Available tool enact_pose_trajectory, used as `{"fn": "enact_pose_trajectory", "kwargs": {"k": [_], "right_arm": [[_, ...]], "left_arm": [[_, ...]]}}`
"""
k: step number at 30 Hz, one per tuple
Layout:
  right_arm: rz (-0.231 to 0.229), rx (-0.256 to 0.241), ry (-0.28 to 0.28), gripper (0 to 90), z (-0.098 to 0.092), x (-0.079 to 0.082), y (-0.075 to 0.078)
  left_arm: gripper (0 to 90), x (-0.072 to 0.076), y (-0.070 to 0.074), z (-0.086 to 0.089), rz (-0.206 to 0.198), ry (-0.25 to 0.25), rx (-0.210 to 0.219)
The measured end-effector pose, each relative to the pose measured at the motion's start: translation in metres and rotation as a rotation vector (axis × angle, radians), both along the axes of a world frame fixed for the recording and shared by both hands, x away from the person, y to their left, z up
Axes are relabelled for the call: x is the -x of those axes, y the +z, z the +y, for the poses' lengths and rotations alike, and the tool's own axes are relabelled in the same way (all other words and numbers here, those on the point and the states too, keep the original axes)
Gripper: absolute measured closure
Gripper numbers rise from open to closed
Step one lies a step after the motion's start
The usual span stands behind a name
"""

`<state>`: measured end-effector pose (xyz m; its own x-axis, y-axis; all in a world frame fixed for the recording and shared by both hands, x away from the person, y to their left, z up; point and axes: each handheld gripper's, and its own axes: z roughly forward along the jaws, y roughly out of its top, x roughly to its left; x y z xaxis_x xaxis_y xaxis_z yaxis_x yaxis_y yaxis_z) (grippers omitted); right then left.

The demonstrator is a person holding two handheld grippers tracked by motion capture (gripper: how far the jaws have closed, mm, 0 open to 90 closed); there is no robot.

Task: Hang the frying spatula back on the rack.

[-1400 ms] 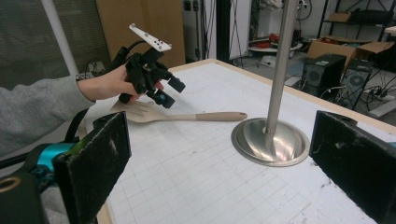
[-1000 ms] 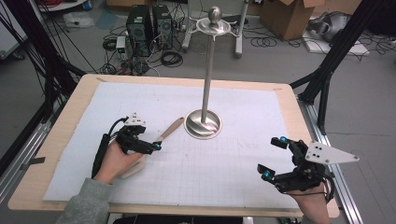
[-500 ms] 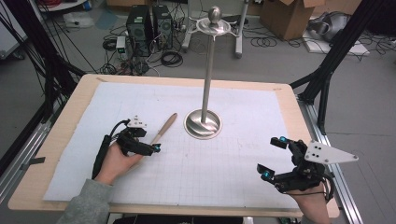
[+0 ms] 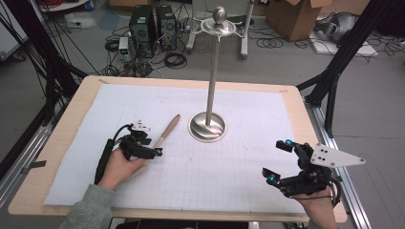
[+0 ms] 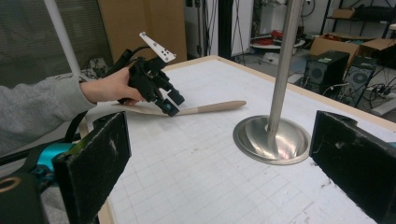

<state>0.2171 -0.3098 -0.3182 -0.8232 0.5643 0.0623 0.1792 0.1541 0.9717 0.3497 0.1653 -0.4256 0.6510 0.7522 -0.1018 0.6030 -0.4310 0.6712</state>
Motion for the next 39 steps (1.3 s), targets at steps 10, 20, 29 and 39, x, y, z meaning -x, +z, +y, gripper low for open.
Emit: {"fn": "enact_pose_trajectory", "kwargs": {"k": [10,20,29,39], "right_arm": [[-0.003,0.002,0.006,4.1,0.001,-0.001,0.000],[0.001,0.006,0.009,4.1,0.001,-0.001,-0.001],[0.002,0.006,0.010,4.1,0.001,0.000,0.000],[0.003,0.009,0.013,4.1,0.002,-0.001,0.000]], "left_arm": [[40.8,0.001,-0.006,-0.001,0.010,0.014,-0.024],[48.7,0.003,-0.007,0.001,0.008,0.018,-0.012],[56.4,0.009,-0.008,-0.002,-0.035,0.010,-0.056],[64.7,0.015,-0.008,-0.007,-0.064,0.012,-0.078]]}}
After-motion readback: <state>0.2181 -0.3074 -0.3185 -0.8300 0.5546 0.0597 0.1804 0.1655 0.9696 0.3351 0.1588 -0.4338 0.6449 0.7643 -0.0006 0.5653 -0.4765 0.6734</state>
